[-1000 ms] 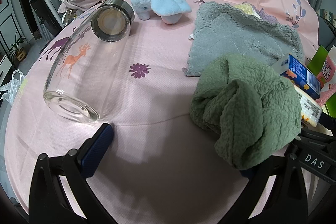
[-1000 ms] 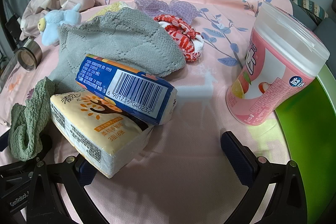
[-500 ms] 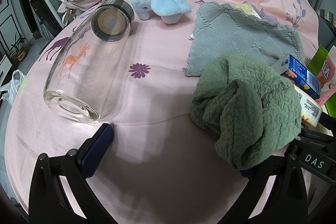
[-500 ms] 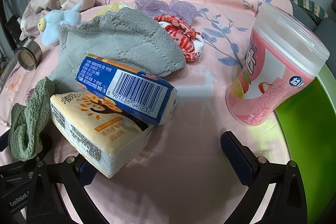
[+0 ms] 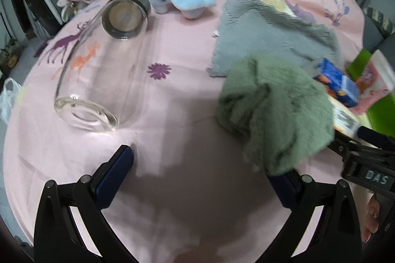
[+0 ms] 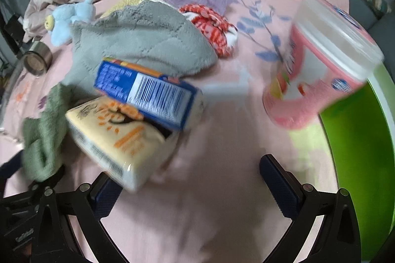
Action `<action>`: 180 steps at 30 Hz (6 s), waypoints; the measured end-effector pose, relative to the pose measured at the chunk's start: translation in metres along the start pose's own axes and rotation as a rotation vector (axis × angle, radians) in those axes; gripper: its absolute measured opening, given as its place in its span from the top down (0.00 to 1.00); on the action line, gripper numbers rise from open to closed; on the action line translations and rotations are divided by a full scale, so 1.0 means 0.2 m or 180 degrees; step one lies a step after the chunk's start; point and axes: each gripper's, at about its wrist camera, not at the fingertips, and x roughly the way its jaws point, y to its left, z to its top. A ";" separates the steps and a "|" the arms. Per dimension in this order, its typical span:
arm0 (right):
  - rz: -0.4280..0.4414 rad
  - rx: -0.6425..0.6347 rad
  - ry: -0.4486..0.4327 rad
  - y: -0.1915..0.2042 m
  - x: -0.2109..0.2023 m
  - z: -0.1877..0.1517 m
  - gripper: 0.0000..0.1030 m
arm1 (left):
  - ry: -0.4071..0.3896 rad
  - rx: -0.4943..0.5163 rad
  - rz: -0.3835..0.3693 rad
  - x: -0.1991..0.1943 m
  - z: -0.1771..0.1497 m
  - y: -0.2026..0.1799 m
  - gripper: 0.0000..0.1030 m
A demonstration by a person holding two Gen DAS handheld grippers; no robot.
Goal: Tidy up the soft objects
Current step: 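Grasp the green fleece cloth with the right gripper, then carry the green cloth into the green box and open the right gripper, then move the right gripper back over the bedsheet items, then grasp the light-blue plush toy with the right gripper and lift it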
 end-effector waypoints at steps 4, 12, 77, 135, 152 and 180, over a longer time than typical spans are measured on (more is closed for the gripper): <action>0.0300 0.0037 -0.0249 -0.01 -0.20 -0.02 0.00 | -0.0138 -0.0166 -0.0475 -0.12 -0.02 0.03 0.01; 0.1292 -0.0082 -0.0426 0.14 -0.42 0.11 0.11 | -0.0184 -0.0387 -0.0944 -0.14 -0.01 0.04 0.06; 0.0541 0.2543 -0.1184 -1.25 -0.61 -0.24 0.48 | -0.0417 0.1695 -0.2076 -0.45 0.04 -1.48 0.43; 0.0867 0.0211 0.0001 0.95 0.09 0.96 0.10 | -0.0592 -0.1322 -0.0675 -0.44 0.17 0.67 0.22; 0.0803 0.0029 -0.0196 0.81 0.04 0.85 0.38 | -0.0572 -0.1330 -0.0703 -0.43 0.16 0.69 0.26; 0.0828 -0.0858 -0.0622 0.38 -0.52 -0.06 0.14 | -0.0498 -0.1010 -0.0216 -0.42 0.09 0.51 0.21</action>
